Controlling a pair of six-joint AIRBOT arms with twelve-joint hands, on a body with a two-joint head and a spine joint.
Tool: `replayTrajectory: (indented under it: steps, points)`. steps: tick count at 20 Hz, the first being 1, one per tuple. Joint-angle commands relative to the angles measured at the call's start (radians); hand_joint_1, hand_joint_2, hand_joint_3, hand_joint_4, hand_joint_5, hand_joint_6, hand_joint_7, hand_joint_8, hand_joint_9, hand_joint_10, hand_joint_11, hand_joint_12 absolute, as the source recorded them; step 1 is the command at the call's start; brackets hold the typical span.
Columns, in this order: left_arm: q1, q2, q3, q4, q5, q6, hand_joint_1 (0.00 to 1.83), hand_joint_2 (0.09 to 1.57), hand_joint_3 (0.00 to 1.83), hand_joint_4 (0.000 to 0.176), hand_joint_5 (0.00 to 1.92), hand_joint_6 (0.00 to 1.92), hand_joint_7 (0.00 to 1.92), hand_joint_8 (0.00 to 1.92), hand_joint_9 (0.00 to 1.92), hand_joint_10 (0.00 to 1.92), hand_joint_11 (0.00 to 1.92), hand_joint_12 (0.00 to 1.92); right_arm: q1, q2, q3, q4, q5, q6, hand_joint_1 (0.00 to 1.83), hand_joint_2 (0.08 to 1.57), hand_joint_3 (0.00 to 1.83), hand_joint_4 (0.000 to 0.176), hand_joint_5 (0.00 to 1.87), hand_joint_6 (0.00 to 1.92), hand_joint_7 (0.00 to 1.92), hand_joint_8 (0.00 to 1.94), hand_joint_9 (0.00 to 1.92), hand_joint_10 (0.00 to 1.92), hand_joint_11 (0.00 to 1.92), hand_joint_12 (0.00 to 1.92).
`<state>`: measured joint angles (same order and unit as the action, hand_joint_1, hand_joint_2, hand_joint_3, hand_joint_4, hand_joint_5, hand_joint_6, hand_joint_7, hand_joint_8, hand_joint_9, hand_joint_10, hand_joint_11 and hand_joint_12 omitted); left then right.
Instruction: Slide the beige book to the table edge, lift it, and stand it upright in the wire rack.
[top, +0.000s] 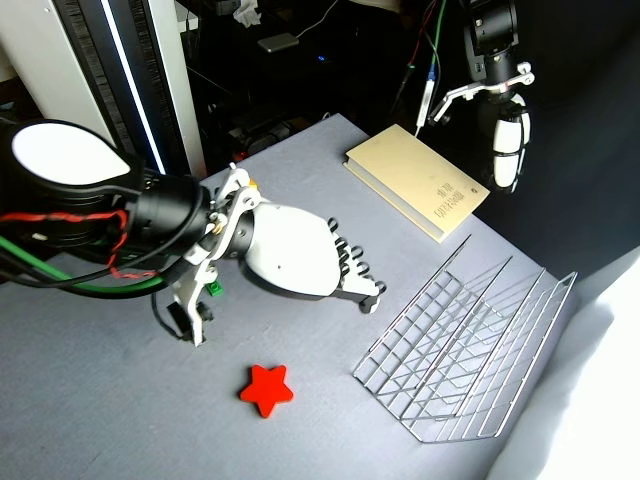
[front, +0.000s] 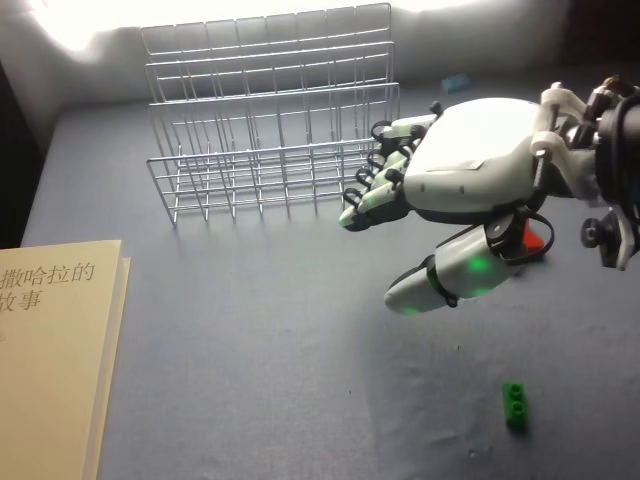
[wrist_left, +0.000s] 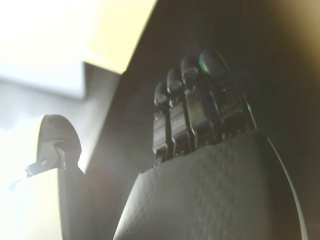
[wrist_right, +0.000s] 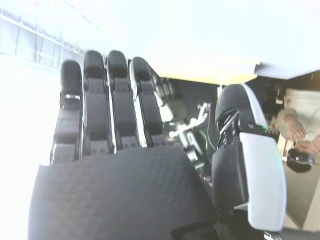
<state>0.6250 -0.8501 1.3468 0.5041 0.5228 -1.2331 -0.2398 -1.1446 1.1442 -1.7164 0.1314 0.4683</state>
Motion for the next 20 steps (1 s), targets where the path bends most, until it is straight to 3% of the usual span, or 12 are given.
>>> replayTrajectory:
  steps: [1,4,8,13,16,18,20]
  points:
    - [-0.007,0.021,0.002,0.029,0.014,-0.010,0.71,0.99,0.00,0.000,0.35,0.01,0.38,0.01,0.39,0.01,0.05,0.93,0.017,0.013,-0.014,0.022,-0.062,0.005,0.10,1.12,0.00,0.000,0.40,0.01,0.42,0.01,0.40,0.01,0.00,0.90]
    - [-0.002,0.032,-0.018,0.023,0.020,-0.010,0.67,1.00,0.00,0.000,0.32,0.00,0.36,0.00,0.37,0.00,0.04,0.93,0.033,0.043,-0.047,0.023,-0.141,0.012,0.09,1.12,0.00,0.000,0.39,0.00,0.41,0.00,0.40,0.00,0.00,0.90]
    - [0.016,0.029,-0.036,0.024,0.004,0.001,0.73,0.99,0.00,0.000,0.35,0.01,0.37,0.01,0.37,0.01,0.04,0.93,0.062,0.076,-0.047,0.023,-0.115,0.006,0.12,1.12,0.00,0.000,0.38,0.00,0.41,0.00,0.40,0.00,0.00,0.91]
    - [0.053,0.002,-0.013,0.028,-0.024,0.006,0.68,1.01,0.00,0.000,0.34,0.01,0.37,0.01,0.38,0.01,0.05,0.94,0.079,0.104,-0.046,0.024,-0.055,-0.016,0.09,1.12,0.00,0.000,0.38,0.00,0.42,0.00,0.42,0.00,0.02,0.95]
    - [0.069,-0.009,-0.019,0.028,-0.036,0.008,0.74,0.98,0.00,0.000,0.35,0.01,0.39,0.01,0.40,0.01,0.06,0.95,0.064,0.138,-0.085,0.024,-0.111,0.001,0.10,1.11,0.00,0.000,0.37,0.00,0.40,0.00,0.40,0.00,0.00,0.95]
    - [0.075,-0.020,-0.020,0.028,-0.037,0.010,0.67,1.01,0.01,0.000,0.34,0.00,0.39,0.01,0.40,0.01,0.07,0.96,0.058,0.171,-0.128,0.024,-0.173,0.020,0.11,1.12,0.00,0.000,0.39,0.00,0.43,0.01,0.43,0.01,0.01,0.98]
    - [0.085,-0.028,-0.018,0.028,-0.040,0.012,0.69,1.00,0.00,0.000,0.36,0.01,0.40,0.01,0.41,0.01,0.07,0.96,0.058,0.187,-0.133,0.024,-0.141,0.014,0.11,1.11,0.00,0.000,0.38,0.00,0.42,0.00,0.42,0.00,0.01,0.99]
